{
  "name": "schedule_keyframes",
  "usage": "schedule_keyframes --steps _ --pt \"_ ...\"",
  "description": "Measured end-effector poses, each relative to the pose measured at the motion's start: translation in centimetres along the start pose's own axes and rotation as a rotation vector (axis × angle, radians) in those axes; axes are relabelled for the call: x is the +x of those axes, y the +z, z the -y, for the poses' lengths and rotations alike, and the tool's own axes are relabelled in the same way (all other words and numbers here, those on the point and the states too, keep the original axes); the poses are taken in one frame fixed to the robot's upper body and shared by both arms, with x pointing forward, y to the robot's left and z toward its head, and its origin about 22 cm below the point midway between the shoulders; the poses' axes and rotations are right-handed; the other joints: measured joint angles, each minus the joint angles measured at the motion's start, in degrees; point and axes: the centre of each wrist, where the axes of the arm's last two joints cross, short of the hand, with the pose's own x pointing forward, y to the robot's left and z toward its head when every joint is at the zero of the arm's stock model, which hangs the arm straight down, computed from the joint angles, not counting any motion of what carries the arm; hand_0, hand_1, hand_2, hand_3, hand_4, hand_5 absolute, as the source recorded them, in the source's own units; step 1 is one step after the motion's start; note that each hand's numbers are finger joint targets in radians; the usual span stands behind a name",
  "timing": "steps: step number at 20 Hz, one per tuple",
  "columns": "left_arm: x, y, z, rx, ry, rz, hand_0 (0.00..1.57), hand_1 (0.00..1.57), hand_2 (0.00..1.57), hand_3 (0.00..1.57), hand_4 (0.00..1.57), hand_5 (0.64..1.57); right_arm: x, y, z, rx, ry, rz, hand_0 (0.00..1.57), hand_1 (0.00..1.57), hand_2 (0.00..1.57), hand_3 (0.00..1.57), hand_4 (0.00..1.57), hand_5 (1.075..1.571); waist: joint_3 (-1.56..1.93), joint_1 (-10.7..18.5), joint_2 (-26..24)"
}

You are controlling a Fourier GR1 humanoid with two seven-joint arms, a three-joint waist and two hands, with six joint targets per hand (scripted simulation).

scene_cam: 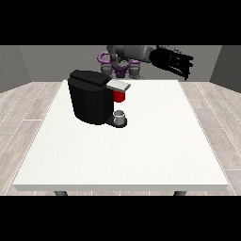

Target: Insert the coffee pod into the coffee machine and close the lid

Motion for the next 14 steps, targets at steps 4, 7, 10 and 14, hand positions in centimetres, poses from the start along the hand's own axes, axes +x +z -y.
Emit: schedule_keyframes --steps 4,7,10,14 --pt "0.1 0.1 0.9 -0.006 0.001 -0.006 0.00 0.00 0.00 0.00 0.26 1.571 -1.3 0.3 -0.9 0.018 -0.025 -0.002 0.00 0.00 0.00 0.00 0.00 1.571 0.02 -0.4 -1.2" --pt "-0.2 0.6 1.6 -0.014 0.001 -0.029 0.00 0.00 0.00 0.00 0.27 1.571 -2.1 0.6 -1.5 0.043 -0.047 0.010 0.00 0.00 0.00 0.00 0.00 1.571 0.02 -1.1 -2.3" --pt "-0.6 0.8 1.9 0.005 0.010 -0.055 0.00 0.00 0.00 0.00 0.27 1.571 -2.9 1.3 -3.3 0.085 -0.081 0.047 0.00 0.00 0.00 0.00 0.22 1.571 0.03 -2.8 -3.8" --pt "-2.4 2.1 1.2 0.047 0.030 -0.123 0.00 0.00 0.00 0.00 0.27 1.571 -5.5 3.5 -6.1 0.151 -0.138 0.057 0.00 0.00 0.00 0.00 0.26 1.571 0.01 -5.8 -7.7"
